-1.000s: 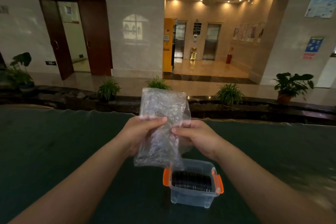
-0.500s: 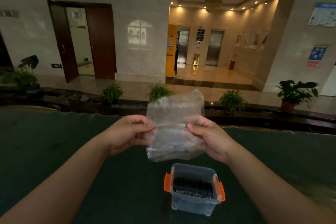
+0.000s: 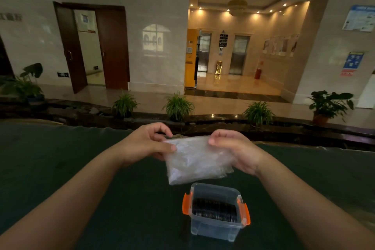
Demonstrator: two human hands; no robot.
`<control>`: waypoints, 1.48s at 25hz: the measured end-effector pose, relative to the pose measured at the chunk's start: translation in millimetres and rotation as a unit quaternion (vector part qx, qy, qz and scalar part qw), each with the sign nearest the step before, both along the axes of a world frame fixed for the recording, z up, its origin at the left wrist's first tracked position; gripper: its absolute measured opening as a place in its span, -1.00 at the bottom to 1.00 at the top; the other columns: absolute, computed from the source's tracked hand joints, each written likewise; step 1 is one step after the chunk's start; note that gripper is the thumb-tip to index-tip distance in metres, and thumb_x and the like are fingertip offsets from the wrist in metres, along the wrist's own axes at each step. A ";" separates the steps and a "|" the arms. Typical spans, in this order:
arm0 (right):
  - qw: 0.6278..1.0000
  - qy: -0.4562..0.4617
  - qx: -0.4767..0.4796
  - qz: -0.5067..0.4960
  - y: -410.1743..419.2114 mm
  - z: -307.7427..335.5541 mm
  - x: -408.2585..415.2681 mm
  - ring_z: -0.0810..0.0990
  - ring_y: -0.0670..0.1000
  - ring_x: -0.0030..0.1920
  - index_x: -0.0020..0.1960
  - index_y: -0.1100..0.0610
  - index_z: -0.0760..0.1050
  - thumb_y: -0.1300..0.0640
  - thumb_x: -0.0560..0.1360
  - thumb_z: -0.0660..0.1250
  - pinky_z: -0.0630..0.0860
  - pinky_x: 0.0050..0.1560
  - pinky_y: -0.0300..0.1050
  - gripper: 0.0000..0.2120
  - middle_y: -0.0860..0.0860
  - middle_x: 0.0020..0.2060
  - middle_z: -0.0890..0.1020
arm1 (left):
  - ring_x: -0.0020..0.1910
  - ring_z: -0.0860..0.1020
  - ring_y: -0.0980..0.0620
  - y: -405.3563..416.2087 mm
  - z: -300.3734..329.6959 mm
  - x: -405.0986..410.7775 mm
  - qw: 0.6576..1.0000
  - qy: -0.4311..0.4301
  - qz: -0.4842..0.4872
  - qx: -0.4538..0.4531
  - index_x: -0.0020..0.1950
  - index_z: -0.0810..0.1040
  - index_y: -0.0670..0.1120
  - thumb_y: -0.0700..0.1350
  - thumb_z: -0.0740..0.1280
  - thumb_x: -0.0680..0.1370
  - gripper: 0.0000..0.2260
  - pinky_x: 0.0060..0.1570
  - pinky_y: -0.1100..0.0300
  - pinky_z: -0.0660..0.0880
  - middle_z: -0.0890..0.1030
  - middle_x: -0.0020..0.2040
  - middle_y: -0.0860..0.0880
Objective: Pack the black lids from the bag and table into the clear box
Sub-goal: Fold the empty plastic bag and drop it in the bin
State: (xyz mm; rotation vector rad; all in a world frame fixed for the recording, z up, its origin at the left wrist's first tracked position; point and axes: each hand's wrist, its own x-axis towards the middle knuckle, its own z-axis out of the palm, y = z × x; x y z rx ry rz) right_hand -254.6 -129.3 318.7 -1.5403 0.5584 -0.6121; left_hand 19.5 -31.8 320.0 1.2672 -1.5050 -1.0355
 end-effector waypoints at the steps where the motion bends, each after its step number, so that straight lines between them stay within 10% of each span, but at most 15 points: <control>1: 1.000 0.009 -0.028 0.007 -0.8 3.2 0.7 0.68 0.11 -0.07 -0.08 0.11 0.61 0.22 0.48 0.47 0.60 -0.10 0.01 -0.93 0.13 -0.07 0.66 | -0.01 0.71 -0.16 -0.6 2.6 -0.7 1.000 -0.019 -0.012 0.009 0.16 0.54 -0.10 -0.17 0.54 0.44 -0.65 -0.13 0.10 0.65 0.72 -0.02 -0.23; 10: 0.962 0.184 -0.199 0.033 7.7 52.2 28.0 0.70 0.12 -0.02 0.19 0.00 0.54 0.36 0.41 0.49 0.62 0.03 0.13 -0.56 0.17 -0.02 0.69 | 0.02 0.71 -0.03 -18.4 20.9 -40.8 0.972 -0.183 -0.117 0.086 0.05 0.71 -0.05 0.02 0.59 0.38 -0.71 0.19 -0.11 0.57 0.75 0.01 -0.05; 16: 0.968 0.052 -0.192 -0.154 13.0 61.1 26.0 0.68 -0.08 0.04 0.23 -0.10 0.55 -0.23 0.44 0.43 0.62 -0.02 -0.11 -0.59 -0.08 0.08 0.67 | 0.05 0.70 -0.10 -22.9 16.7 -38.3 0.996 -0.032 -0.057 0.065 0.05 0.71 -0.12 -0.07 0.57 0.42 -0.76 -0.01 0.06 0.63 0.74 0.04 -0.12; 19: 0.985 -0.002 -0.081 -0.155 6.0 45.1 17.1 0.59 0.04 0.23 0.26 -0.09 0.54 -0.40 0.36 0.40 0.42 0.35 0.14 -0.40 -0.03 0.19 0.65 | 0.12 0.68 -0.16 -25.6 14.1 -32.1 0.993 0.100 -0.020 0.055 0.18 0.64 -0.16 -0.11 0.57 0.42 -0.63 0.01 -0.04 0.65 0.71 0.13 -0.16; 23: 1.000 0.018 0.012 0.015 10.6 19.1 17.2 0.62 0.10 0.25 0.34 0.00 0.53 -0.21 0.47 0.44 0.48 0.31 0.15 -0.48 0.07 0.22 0.66 | 0.18 0.65 -0.18 -32.3 12.0 -32.6 0.985 0.167 -0.005 0.034 0.26 0.60 -0.16 -0.12 0.56 0.44 -0.58 0.16 -0.17 0.55 0.68 0.18 -0.18; 37: 0.990 -0.111 0.054 -0.064 5.8 26.7 28.9 0.66 0.26 0.14 0.15 0.19 0.65 0.29 0.59 0.31 0.67 0.03 0.12 -0.80 0.20 0.13 0.68 | 0.16 0.65 -0.16 -31.5 25.8 -8.9 0.989 0.137 -0.038 -0.040 0.17 0.59 -0.08 -0.15 0.33 0.59 -0.83 0.02 -0.07 0.64 0.67 0.18 -0.14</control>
